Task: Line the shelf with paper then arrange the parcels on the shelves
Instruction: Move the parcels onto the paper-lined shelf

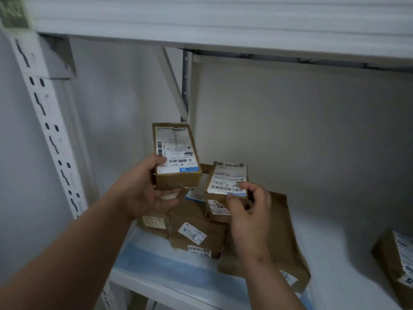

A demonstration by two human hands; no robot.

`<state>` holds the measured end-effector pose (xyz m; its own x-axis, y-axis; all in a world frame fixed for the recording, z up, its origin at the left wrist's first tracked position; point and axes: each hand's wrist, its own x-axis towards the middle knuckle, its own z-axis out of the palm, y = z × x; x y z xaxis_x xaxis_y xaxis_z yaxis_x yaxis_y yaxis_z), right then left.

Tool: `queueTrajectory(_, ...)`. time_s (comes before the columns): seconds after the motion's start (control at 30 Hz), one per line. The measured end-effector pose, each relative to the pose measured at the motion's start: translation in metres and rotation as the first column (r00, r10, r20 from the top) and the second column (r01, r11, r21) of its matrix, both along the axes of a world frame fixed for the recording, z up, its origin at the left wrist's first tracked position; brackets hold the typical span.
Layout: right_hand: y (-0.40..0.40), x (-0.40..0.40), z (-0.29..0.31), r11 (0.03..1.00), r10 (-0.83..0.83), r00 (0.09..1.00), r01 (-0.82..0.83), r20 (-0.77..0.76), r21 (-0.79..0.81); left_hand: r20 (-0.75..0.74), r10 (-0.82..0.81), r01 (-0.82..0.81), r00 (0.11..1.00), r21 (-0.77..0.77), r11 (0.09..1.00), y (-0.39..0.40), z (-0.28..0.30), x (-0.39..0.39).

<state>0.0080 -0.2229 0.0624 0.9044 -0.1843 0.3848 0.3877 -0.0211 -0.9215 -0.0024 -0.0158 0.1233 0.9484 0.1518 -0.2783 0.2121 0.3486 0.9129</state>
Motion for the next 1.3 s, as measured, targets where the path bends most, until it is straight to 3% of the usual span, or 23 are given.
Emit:
queueTrajectory(0.2, 0.014, 0.017, 0.002, 0.987, -0.081, 0.995, 0.087, -0.05, 0.134, -0.019, 0.249, -0.237, 0.968, 0.25, 0.939, 0.028, -0.014, 0.019)
queueTrajectory(0.47, 0.034, 0.03, -0.002, 0.972, -0.028, 0.993, 0.054, -0.116, 0.23, 0.009, 0.231, -0.194, 0.973, 0.578, 0.793, 0.031, -0.042, 0.046)
queueTrajectory(0.7, 0.054, 0.035, 0.011, 0.956, 0.052, 0.988, -0.006, -0.147, 0.294, -0.036, 0.197, -0.111, 0.98, 0.72, 0.685, 0.032, -0.046, 0.057)
queueTrajectory(0.87, 0.082, 0.045, 0.026, 0.963, 0.063, 0.991, -0.029, -0.12, 0.269, -0.033, 0.187, -0.103, 0.982, 0.735, 0.67, 0.033, -0.048, 0.063)
queueTrajectory(0.97, 0.103, 0.055, 0.03, 0.989, 0.075, 0.996, -0.067, -0.057, 0.135, -0.072, 0.197, -0.114, 0.978, 0.607, 0.786, 0.037, -0.052, 0.067)
queueTrajectory(1.07, 0.119, 0.06, 0.026, 0.987, 0.118, 0.991, -0.124, -0.063, -0.103, -0.12, 0.225, -0.151, 0.967, 0.438, 0.886, 0.037, -0.049, 0.066)
queueTrajectory(1.17, 0.121, 0.06, 0.021, 0.966, 0.089, 0.994, -0.102, -0.066, -0.239, -0.121, 0.188, -0.137, 0.975, 0.346, 0.928, 0.038, -0.048, 0.066)
queueTrajectory(1.3, 0.118, 0.06, 0.024, 0.964, 0.072, 0.995, -0.087, -0.071, -0.251, -0.104, 0.142, -0.098, 0.984, 0.344, 0.934, 0.038, -0.049, 0.063)
